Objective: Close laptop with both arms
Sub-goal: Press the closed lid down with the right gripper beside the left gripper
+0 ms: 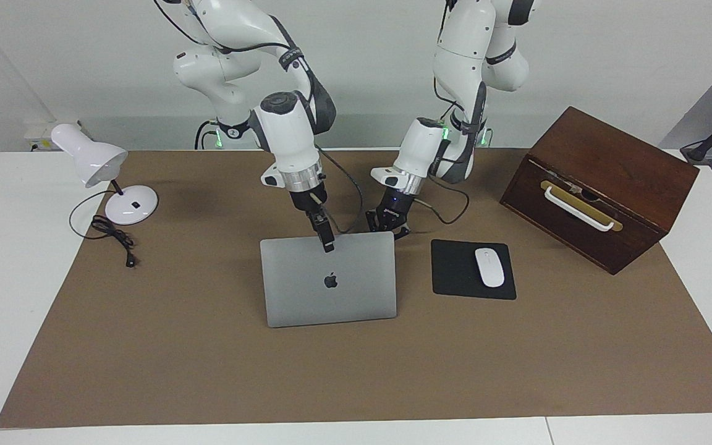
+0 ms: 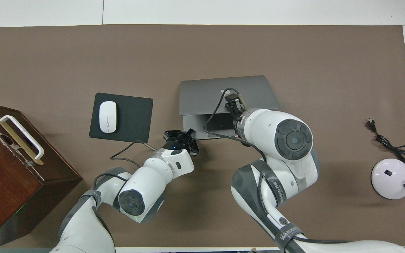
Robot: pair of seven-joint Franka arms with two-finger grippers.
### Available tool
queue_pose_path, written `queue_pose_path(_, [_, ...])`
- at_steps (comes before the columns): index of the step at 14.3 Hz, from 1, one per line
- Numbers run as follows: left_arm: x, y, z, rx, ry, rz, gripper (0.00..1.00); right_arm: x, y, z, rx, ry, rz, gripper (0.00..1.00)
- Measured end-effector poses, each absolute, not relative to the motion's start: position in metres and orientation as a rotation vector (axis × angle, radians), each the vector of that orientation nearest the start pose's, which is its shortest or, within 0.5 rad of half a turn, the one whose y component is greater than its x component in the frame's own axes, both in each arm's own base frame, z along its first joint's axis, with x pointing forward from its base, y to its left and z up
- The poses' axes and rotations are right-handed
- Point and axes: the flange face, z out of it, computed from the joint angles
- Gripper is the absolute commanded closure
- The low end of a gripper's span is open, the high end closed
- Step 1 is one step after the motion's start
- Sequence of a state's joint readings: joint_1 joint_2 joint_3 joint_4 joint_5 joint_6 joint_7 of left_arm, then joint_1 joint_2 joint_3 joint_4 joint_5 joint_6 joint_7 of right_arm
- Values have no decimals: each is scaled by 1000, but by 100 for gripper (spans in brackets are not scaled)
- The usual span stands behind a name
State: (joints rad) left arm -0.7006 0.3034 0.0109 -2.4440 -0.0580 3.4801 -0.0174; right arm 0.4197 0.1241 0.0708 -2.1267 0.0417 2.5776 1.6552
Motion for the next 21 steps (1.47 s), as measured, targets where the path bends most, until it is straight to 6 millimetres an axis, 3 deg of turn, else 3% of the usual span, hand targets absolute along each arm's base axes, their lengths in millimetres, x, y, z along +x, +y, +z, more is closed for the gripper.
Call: queue_pose_path(21, [416,-334,266,-3030,981,-1149,100,478,270,347,-2337,1597,-176,0])
